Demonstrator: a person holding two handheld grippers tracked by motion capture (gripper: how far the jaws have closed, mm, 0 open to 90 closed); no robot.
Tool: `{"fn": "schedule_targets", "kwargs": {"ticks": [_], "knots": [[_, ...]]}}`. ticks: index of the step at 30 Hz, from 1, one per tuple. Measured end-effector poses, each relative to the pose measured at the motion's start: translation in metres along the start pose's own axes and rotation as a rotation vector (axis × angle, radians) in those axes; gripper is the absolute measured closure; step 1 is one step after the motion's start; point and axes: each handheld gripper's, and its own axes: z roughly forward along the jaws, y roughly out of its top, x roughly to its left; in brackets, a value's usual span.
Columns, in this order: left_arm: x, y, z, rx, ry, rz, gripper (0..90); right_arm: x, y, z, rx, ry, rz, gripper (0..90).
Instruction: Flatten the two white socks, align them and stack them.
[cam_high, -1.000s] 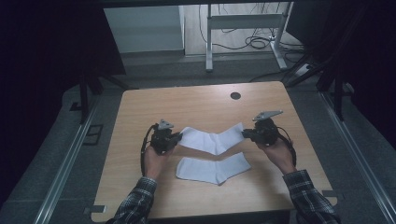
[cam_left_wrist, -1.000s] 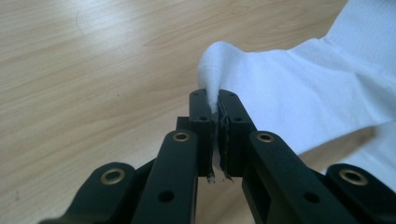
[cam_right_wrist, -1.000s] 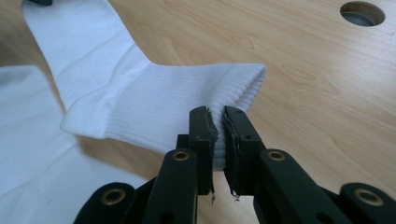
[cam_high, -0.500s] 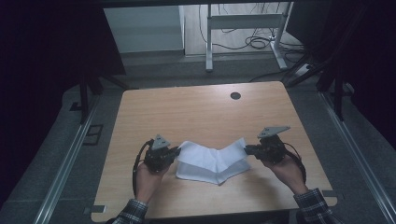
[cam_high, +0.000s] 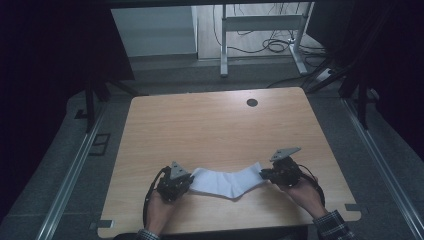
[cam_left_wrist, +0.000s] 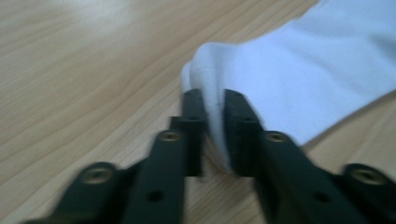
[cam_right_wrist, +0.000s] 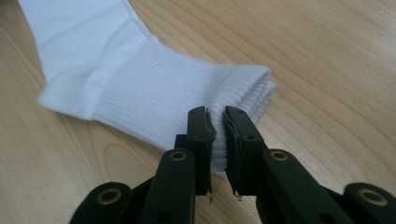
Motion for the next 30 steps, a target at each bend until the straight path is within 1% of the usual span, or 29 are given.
{"fn": "schedule_targets", "kwargs": {"ticks": [1, 2, 3, 4, 6, 7, 9, 10, 13, 16, 18, 19, 21, 24, 27, 29, 30], "knots": [[0.0, -0.001, 0.001, 0.004, 0.009, 0.003, 70.3, 0.0, -0.002, 0.002, 0.011, -0.008, -0.005, 77.2], [0.0, -0.002, 0.002, 0.003, 0.007, 0.0, 69.3, 0.0, -0.002, 0.003, 0.015, -0.01, -0.004, 75.4], [0.0, -0.001, 0.002, -0.007, 0.008, -0.009, 65.5, 0.0, -0.003, 0.003, 0.015, -0.01, -0.005, 72.7], [0.001, -0.001, 0.001, -0.015, 0.013, -0.011, 59.8, 0.0, -0.003, 0.002, 0.004, -0.017, -0.005, 69.2], [0.002, 0.001, -0.002, -0.034, 0.011, -0.017, 59.1, 0.001, -0.002, -0.001, -0.015, -0.023, -0.002, 66.5], [0.002, 0.001, -0.002, -0.036, 0.011, -0.02, 58.6, 0.001, 0.0, -0.002, -0.031, -0.027, -0.001, 65.6], [0.003, 0.0, 0.0, -0.027, 0.016, -0.017, 60.6, 0.0, 0.001, -0.002, -0.037, -0.03, 0.001, 66.5], [0.003, 0.0, 0.002, -0.017, 0.021, -0.013, 60.9, 0.0, 0.001, -0.001, -0.032, -0.042, -0.001, 68.4], [0.006, 0.0, 0.007, 0.001, 0.037, -0.008, 61.5, 0.0, 0.0, 0.003, -0.017, -0.055, -0.006, 69.2], [0.01, 0.003, 0.012, 0.002, 0.058, -0.005, 61.1, -0.002, 0.0, 0.008, -0.008, -0.065, -0.005, 69.2], [0.014, 0.005, 0.015, 0.004, 0.065, -0.008, 60.9, -0.004, 0.0, 0.011, -0.004, -0.075, -0.007, 69.2], [0.016, 0.006, 0.017, -0.001, 0.067, -0.019, 60.2, -0.004, 0.001, 0.013, -0.005, -0.077, -0.006, 69.2], [0.017, 0.008, 0.018, -0.011, 0.056, -0.031, 59.3, -0.006, 0.001, 0.014, -0.004, -0.078, 0.001, 69.1], [0.017, 0.009, 0.013, -0.047, 0.018, -0.045, 51.8, -0.006, 0.002, 0.012, -0.018, -0.071, 0.007, 66.2], [0.018, 0.01, 0.005, -0.079, -0.031, -0.073, 41.8, -0.006, 0.002, 0.007, -0.048, -0.07, 0.008, 58.3], [0.019, 0.009, -0.001, -0.091, -0.061, -0.079, 36.8, -0.006, 0.002, 0.002, -0.064, -0.082, 0.005, 51.1], [0.019, 0.008, -0.003, -0.098, -0.069, -0.078, 34.8, -0.007, 0.001, -0.001, -0.077, -0.088, 0.013, 47.7]]}}
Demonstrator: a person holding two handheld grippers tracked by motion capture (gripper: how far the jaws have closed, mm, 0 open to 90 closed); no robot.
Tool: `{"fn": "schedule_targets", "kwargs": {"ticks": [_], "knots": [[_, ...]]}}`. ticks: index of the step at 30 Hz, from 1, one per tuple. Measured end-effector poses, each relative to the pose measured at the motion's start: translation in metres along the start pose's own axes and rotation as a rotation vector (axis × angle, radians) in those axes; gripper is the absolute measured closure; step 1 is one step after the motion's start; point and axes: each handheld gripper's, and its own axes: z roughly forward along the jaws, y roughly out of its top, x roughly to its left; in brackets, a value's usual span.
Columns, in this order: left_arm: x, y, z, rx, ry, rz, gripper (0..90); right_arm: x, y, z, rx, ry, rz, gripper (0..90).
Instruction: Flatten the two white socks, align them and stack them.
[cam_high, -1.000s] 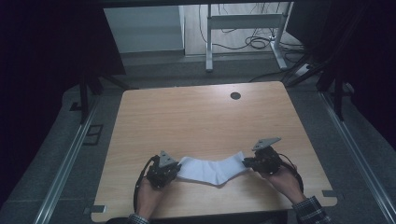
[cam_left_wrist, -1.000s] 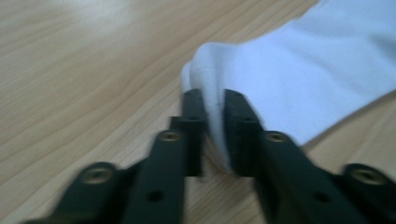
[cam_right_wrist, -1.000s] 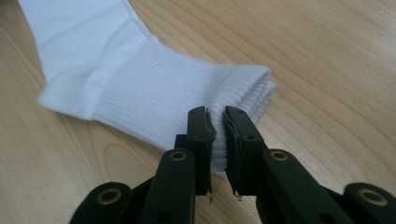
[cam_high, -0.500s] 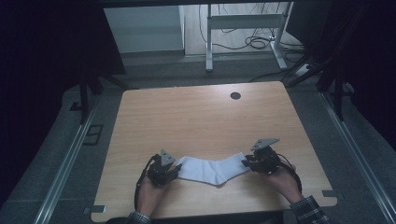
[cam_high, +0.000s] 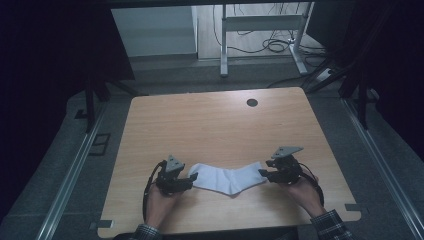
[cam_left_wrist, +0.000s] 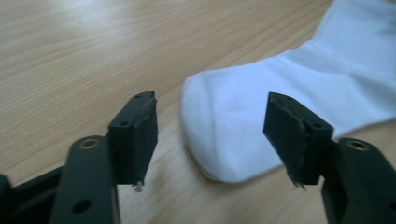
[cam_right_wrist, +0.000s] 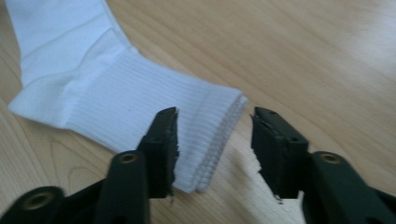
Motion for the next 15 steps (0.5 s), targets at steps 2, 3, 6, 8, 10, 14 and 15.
{"fn": "schedule_targets", "kwargs": {"ticks": [2, 3, 6, 8, 10, 14, 15], "knots": [[0.001, -0.002, -0.006, -0.005, -0.005, 0.007, 30.8, -0.003, -0.001, -0.004, -0.014, 0.0, 0.004, 41.3], [0.002, -0.002, -0.007, -0.004, -0.009, 0.008, 28.0, -0.005, -0.002, -0.007, -0.023, 0.002, 0.002, 37.8], [0.005, -0.008, -0.014, -0.004, -0.009, 0.017, 23.6, -0.009, -0.005, -0.013, -0.046, -0.004, 0.007, 34.7], [0.006, -0.012, -0.017, 0.003, 0.0, 0.025, 20.5, -0.011, -0.008, -0.017, -0.054, -0.014, 0.012, 32.8], [0.007, -0.016, -0.019, 0.013, 0.009, 0.038, 19.5, -0.013, -0.012, -0.021, -0.061, -0.021, 0.016, 31.4], [0.009, -0.024, -0.025, 0.024, 0.019, 0.039, 17.0, -0.015, -0.02, -0.026, -0.064, -0.025, 0.024, 28.1], [0.011, -0.026, -0.026, 0.024, 0.02, 0.034, 16.7, -0.015, -0.022, -0.026, -0.062, -0.026, 0.023, 27.5]]}}
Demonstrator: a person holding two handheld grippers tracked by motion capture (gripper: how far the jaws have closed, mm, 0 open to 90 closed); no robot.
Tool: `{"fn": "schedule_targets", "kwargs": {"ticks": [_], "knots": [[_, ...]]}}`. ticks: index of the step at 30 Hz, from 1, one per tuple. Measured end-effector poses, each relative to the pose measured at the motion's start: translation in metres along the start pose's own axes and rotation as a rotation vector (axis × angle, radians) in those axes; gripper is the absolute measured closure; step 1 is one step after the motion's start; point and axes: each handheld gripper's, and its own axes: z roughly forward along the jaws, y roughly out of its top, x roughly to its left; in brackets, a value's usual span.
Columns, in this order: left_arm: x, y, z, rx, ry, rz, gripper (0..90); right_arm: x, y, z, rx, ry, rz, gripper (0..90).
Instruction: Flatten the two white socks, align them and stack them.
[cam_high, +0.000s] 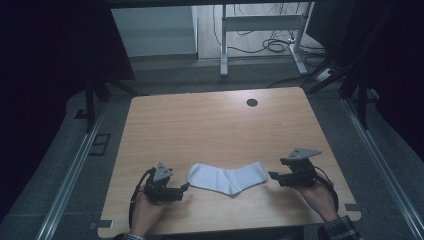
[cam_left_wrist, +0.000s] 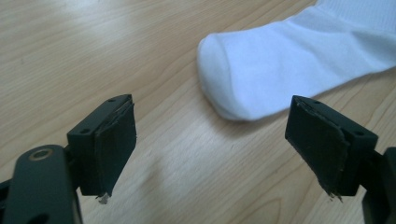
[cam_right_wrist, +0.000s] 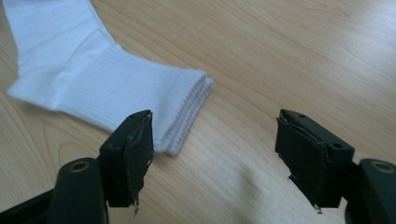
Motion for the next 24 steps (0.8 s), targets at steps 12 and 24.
{"fn": "schedule_targets", "kwargs": {"ticks": [12, 24], "knots": [[0.012, -0.022, -0.001, 0.071, 0.025, -0.014, 12.7, -0.01, -0.026, 0.006, 0.067, -0.015, -0.014, 17.5], [0.017, -0.03, 0.009, 0.086, 0.027, -0.009, 10.7, -0.014, -0.037, 0.019, 0.062, -0.023, -0.015, 5.1]]}}
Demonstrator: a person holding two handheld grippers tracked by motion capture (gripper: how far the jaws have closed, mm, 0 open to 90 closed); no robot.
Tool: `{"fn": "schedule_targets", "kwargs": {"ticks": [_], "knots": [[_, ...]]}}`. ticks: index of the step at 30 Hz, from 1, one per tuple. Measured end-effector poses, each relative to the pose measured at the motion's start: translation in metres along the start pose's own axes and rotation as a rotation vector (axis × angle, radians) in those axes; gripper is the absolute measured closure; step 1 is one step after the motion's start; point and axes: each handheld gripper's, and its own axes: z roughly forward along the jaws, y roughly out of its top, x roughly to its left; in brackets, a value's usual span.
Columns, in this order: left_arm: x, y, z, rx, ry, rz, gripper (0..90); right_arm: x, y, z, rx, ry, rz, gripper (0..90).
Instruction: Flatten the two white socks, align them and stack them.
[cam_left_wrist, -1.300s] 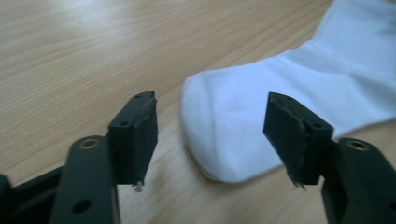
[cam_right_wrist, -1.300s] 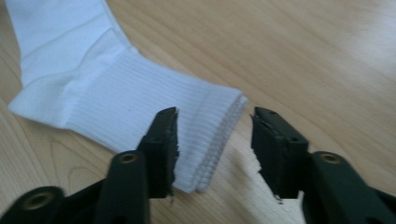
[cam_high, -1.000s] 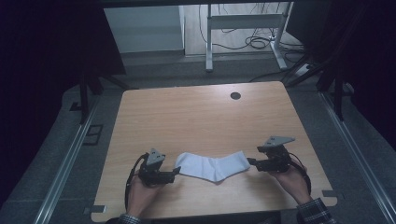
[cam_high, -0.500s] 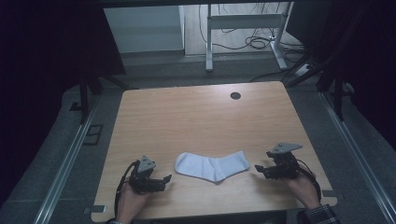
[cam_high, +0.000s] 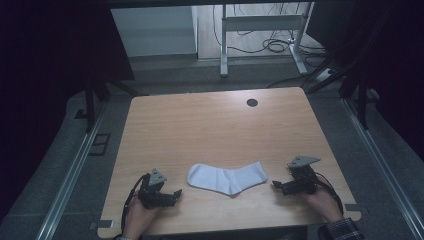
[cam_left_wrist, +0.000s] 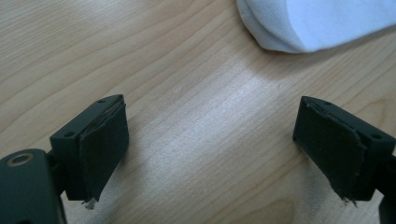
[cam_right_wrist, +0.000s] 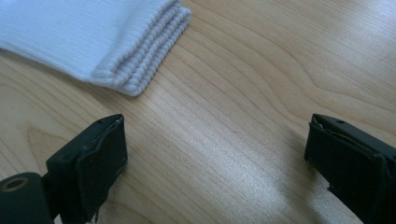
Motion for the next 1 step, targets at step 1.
{"fn": "schedule_targets", "kwargs": {"ticks": [1], "knots": [[-0.0001, 0.0, 0.0002, -0.002, 0.0, -0.001, 10.7, -0.0001, 0.0, 0.0, 0.0, 0.001, 0.0, 5.0]]}}
